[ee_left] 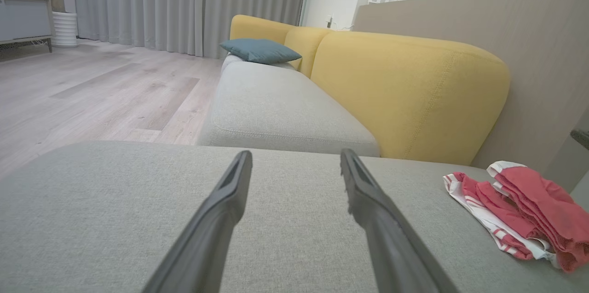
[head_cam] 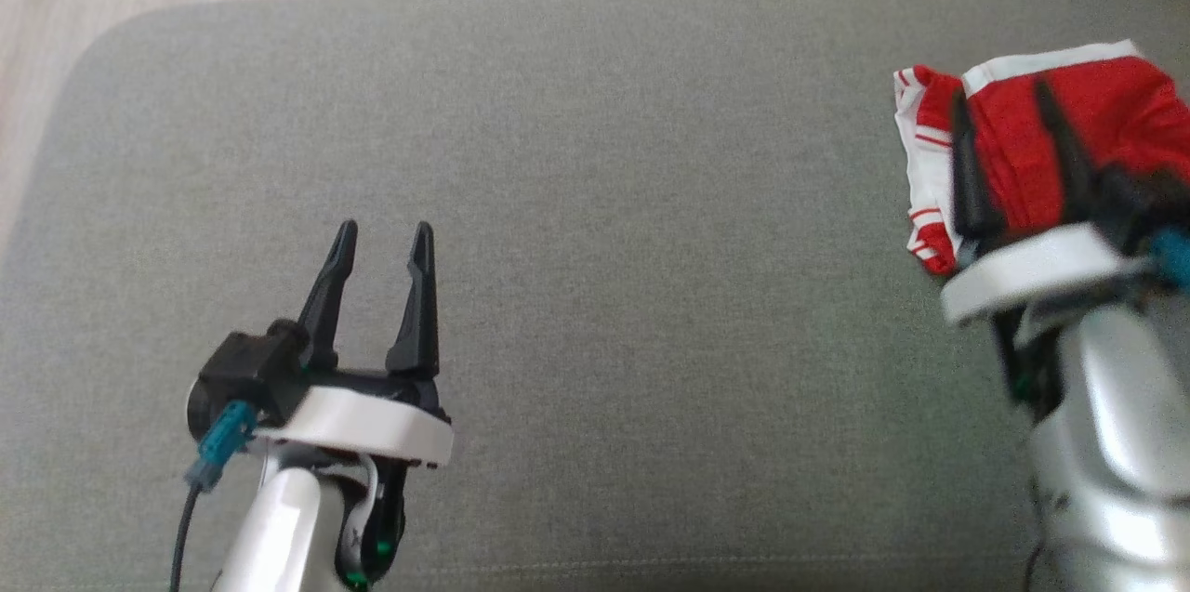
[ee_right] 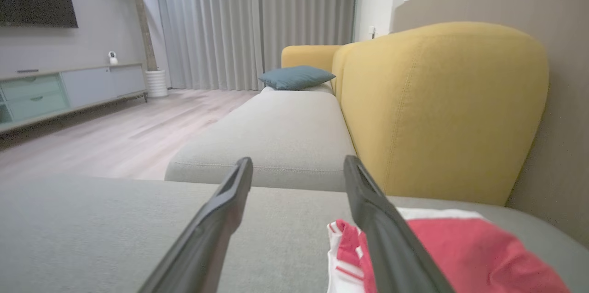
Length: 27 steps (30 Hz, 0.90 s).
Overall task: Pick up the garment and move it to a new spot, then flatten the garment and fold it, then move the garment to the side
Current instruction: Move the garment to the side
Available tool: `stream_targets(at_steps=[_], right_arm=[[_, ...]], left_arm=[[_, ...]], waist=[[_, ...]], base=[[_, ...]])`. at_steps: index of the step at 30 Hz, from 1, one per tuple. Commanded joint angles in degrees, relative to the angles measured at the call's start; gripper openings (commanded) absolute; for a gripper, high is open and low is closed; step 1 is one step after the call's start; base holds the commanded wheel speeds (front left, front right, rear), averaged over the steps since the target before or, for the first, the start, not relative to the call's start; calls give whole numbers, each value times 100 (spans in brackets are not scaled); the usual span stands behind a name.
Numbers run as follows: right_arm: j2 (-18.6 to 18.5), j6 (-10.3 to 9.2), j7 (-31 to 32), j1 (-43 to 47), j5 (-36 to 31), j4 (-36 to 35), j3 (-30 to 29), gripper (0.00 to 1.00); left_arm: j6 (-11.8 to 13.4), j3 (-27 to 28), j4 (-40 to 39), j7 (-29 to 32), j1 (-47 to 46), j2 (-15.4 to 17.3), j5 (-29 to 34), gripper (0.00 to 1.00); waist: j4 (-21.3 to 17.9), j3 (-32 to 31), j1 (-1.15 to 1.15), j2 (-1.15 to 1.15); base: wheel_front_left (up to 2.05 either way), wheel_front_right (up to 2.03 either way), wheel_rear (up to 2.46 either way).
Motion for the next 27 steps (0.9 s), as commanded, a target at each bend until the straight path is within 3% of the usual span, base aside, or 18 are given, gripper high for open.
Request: stream_targets(at_steps=[1,5,9,15,27], right_arm=[[169,-5,-129,94,75,-283,49,100],[528,-5,-339,742,205,-512,-105,100],[640,-5,-435,1157,194,-665,-102,100],[682,-5,-512,1666,344,-859,79,100],[684,-5,-528,1780,460,-1079,70,100]], left_arm=[[25,252,-216,-44,-81,41,8,100],[50,261,-187,-44,125,41,-51,100],[66,251,-152,-44,272,41,-93,100],[66,238,-114,-44,461,41,-120,100],[98,248,-203,-44,452,41,-79,100]], waist=[[22,-119,0,0],[21,-291,0,0],[-2,-378,0,0],[-53,-461,0,0],[-45,-419,0,0]], base=[[0,0,0],[0,0,0],[0,0,0],[0,0,0],[0,0,0]])
